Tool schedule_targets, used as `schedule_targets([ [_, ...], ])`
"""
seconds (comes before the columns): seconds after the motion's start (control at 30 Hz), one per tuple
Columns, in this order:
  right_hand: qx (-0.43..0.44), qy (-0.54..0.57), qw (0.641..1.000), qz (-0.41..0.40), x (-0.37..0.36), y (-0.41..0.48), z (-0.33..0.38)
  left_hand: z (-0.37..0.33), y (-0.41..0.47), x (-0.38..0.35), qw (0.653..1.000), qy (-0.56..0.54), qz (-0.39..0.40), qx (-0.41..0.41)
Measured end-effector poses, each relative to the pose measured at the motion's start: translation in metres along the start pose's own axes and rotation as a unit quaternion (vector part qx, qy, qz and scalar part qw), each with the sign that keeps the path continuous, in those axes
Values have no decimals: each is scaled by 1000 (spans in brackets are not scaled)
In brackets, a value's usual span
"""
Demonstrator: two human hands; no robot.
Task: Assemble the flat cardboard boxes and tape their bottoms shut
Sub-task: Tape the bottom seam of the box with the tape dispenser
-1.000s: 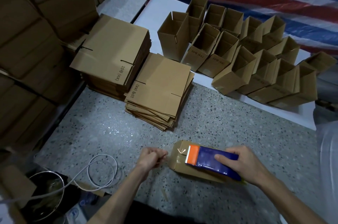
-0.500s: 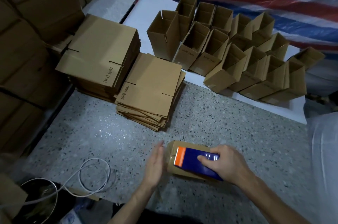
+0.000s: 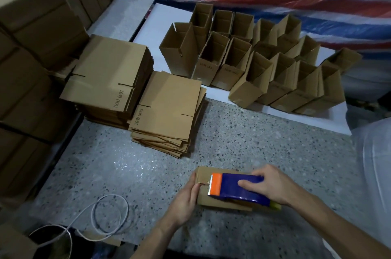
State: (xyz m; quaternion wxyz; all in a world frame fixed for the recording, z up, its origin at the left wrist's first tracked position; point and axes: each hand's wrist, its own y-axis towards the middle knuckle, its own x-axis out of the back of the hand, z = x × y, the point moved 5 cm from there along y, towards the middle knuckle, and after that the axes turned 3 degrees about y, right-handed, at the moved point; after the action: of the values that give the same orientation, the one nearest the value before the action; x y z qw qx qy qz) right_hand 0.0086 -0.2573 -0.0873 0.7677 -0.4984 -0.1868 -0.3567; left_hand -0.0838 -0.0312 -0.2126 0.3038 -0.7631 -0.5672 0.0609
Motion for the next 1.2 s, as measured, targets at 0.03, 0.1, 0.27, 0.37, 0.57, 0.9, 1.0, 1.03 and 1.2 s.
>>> schedule_targets([
  [0.03, 5, 6, 1000, -3, 3, -3, -12, -2, 0, 0, 1000, 10, -2, -2],
  [0.1, -4, 9, 1000, -12, 13, -10, -43, -4, 1, -2, 1000, 11, -3, 6],
  [0.27, -79, 95, 990, -72, 53, -48, -143, -4, 3, -8, 1000, -4, 0, 23],
  [0.37, -94, 105, 990, -29, 52, -56, -162, -6, 2, -10, 1000, -1, -7, 24],
  [0.57, -82, 21, 996, -12, 38, -38, -151, -9, 4, -18, 995, -44, -61, 66],
  [0.9, -70, -74, 995, -15, 25, -18, -126, -9, 4, -14, 985, -103, -129, 48],
  [1.0, -75, -32, 997, -19, 30, -27, -141, -10, 8, -7, 991, -67, -114, 4],
  [1.03, -73, 2, 997, -20, 35, -35, -150, -11, 9, -8, 992, -56, -116, -4],
  [1.2, -37, 141, 989, -11, 38, -62, -181, -15, 10, -9, 990, -17, -139, -21],
])
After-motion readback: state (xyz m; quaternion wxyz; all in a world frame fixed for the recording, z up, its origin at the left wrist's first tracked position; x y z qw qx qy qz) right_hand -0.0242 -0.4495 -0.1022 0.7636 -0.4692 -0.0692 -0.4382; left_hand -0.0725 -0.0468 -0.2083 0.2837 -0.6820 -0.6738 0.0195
